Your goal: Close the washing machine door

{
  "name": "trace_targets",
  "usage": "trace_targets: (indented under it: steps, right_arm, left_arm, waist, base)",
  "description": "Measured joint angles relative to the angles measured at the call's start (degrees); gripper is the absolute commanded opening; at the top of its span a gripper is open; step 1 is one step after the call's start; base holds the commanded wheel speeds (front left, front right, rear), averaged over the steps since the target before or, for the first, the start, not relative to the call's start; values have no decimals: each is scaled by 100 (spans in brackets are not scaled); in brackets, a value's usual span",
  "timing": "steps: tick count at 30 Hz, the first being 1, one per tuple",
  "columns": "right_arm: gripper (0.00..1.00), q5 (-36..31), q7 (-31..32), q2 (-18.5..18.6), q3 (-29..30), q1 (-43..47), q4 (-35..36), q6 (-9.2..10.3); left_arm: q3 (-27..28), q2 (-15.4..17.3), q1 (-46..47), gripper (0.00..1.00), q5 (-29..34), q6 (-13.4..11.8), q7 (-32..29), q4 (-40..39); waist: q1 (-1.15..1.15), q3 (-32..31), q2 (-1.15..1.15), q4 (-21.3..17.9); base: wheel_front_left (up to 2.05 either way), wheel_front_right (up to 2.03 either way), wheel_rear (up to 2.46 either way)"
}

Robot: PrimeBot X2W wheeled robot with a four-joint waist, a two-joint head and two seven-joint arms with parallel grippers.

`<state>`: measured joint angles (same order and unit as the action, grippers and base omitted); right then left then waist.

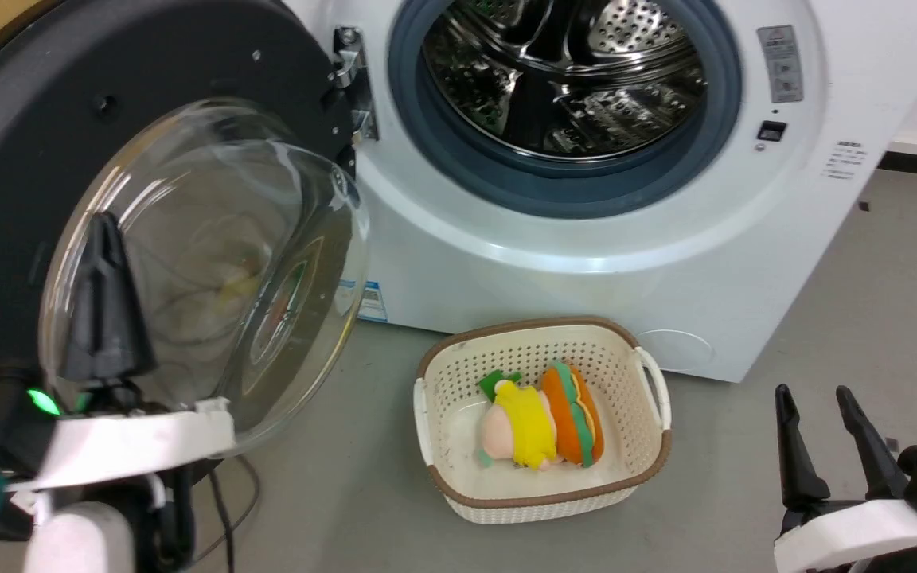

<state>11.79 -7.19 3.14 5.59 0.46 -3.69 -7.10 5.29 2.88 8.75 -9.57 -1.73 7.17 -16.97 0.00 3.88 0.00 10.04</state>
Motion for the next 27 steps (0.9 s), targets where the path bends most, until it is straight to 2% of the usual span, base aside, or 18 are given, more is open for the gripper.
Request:
trace_targets:
  steps: [16,23,27]
  right_arm:
    - [100,153,-179,-1,205,-105,-152,0]
    - [100,288,-260,-2,304,-126,-225,-1]
    - [100,344,-313,-2,335,-180,-268,-1]
  left_arm:
    - [1582,-1,704,0,-775,497,200,-237]
    - [2107,35,965,0,-1616,597,244,302]
    - [2410,216,1188,0,-2164,598,92,813]
  waist:
    - [0,234,0,600]
    - [0,321,0,878]
    - [0,367,0,1008]
  base:
    - [0,0,0]
    - [0,0,0]
    - [0,0,0]
